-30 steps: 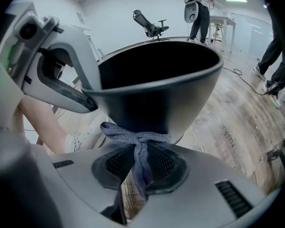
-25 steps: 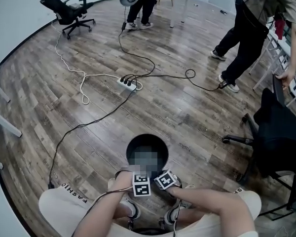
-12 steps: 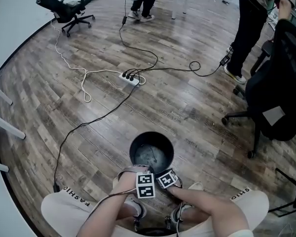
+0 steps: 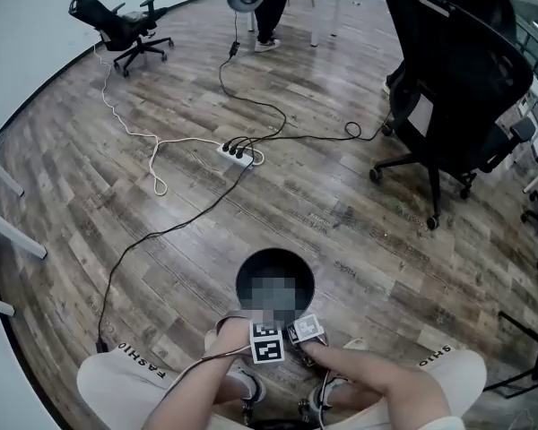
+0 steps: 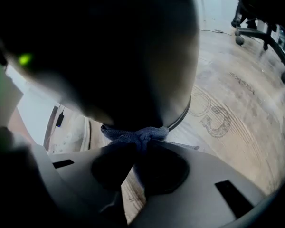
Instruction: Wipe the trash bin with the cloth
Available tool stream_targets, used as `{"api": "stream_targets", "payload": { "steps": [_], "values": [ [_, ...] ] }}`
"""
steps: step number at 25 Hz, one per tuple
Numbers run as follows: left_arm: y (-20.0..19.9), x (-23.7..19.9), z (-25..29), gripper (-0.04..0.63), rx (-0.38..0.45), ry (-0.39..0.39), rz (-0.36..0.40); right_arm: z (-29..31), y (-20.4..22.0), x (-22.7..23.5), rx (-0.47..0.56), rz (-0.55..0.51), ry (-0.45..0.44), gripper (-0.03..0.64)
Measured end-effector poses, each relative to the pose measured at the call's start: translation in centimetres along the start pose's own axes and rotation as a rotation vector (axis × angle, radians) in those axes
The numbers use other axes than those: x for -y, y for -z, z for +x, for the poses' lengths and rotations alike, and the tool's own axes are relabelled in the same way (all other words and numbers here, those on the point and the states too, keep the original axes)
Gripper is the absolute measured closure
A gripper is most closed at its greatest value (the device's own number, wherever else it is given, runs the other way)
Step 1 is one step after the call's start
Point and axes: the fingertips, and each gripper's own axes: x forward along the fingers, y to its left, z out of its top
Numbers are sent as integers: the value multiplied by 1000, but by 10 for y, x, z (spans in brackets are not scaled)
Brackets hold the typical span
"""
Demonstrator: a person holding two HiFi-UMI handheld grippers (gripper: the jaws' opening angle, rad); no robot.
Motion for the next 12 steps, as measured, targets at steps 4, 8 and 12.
{"api": "stream_targets", "payload": {
  "steps": [4, 8, 12],
  "values": [
    [1, 1, 0, 558, 6, -4, -5, -39, -11, -25, 34, 55, -95, 545],
    [1, -1, -1, 555, 7, -21, -11, -95, -31, -47, 58, -4, -159, 545],
    [3, 2, 0, 554, -4, -58, 9, -147, -39, -63, 61, -52, -182, 545]
  ]
}}
